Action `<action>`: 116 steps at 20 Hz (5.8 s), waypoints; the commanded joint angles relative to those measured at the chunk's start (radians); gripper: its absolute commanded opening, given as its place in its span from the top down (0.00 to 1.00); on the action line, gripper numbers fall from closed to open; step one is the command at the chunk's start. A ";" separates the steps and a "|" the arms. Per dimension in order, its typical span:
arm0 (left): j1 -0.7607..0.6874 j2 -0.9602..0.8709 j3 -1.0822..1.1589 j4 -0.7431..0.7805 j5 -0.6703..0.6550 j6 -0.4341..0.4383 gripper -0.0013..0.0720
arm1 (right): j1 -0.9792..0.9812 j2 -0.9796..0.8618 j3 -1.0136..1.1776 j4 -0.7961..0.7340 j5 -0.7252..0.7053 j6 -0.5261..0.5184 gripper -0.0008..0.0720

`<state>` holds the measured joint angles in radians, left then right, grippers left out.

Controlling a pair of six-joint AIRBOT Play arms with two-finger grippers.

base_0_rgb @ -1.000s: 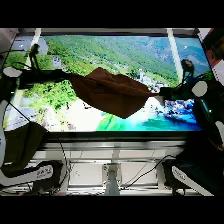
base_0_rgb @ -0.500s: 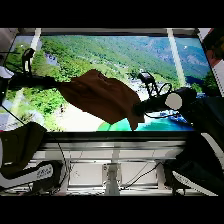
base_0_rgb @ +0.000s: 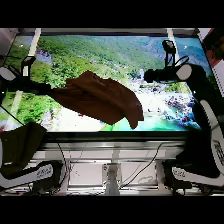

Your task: Fold the clothes and pants, and hang the long-sleeved shirts on hangers.

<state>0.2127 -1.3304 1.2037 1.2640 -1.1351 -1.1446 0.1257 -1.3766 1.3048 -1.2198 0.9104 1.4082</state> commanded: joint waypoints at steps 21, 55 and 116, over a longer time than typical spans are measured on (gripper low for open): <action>0.001 0.000 0.001 0.015 -0.003 -0.001 0.94 | -0.079 -0.666 0.438 0.147 0.380 -0.221 0.22; 0.001 0.055 0.001 -0.134 0.392 -0.001 0.94 | 0.024 -0.454 0.438 0.274 0.153 -0.350 0.96; 0.108 0.094 -0.558 -0.561 0.134 0.110 0.19 | 0.060 0.023 -0.181 -0.093 -0.335 0.017 0.96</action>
<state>0.3683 -1.2411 0.7177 0.7551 -1.0668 -1.0973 0.1860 -1.3533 1.1244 -1.3128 0.5686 1.4258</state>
